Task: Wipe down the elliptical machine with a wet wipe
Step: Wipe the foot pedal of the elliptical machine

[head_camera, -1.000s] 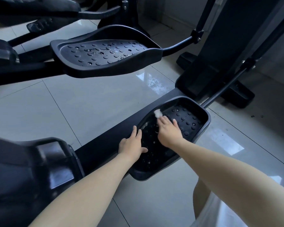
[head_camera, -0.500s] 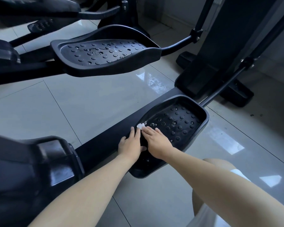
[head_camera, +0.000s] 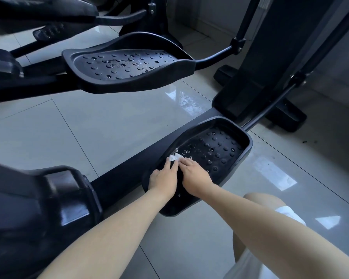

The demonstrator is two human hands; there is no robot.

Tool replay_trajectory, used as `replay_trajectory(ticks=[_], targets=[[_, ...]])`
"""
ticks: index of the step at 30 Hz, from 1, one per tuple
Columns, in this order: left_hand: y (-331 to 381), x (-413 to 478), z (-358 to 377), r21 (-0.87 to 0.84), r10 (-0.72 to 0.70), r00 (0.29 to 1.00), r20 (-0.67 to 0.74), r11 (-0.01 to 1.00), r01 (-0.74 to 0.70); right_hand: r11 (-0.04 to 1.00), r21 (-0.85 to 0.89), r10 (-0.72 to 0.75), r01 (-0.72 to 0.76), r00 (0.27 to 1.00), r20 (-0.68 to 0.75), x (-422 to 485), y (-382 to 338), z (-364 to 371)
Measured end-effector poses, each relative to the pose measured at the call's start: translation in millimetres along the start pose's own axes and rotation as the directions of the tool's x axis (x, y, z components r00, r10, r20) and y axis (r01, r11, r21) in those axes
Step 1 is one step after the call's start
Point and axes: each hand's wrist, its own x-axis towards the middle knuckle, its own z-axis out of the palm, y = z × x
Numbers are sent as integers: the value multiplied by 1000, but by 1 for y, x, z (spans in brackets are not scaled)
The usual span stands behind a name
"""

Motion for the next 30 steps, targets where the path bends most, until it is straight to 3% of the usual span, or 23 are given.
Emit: replay_trajectory(ticks=[4, 8, 16, 19, 22, 26, 30], targets=[[-4, 3, 3, -14, 21, 1000, 18, 1000, -20, 978, -90, 182, -186, 982, -50, 14, 24, -10], [-5, 3, 4, -14, 22, 999, 24, 1000, -22, 964, 11, 266, -266, 962, -57, 32, 36, -22], [-9, 9, 1, -88, 8, 1000, 28, 996, -6, 988, 94, 129, -121, 988, -86, 27, 9, 6], [-10, 12, 1, -167, 34, 999, -10, 985, -35, 994, 108, 11, -3, 997, -72, 21, 11, 13], [-8, 13, -1, -187, 38, 999, -6, 982, -39, 971, 237, 77, -44, 988, -132, 16, 9, 9], [-6, 13, -7, -316, 3, 1000, -28, 949, -12, 800, 542, 390, -258, 910, -142, 9, 7, -8], [1, 17, -10, -583, 50, 993, -108, 806, -104, 598, 771, 397, -219, 917, -48, -1, 9, -18]])
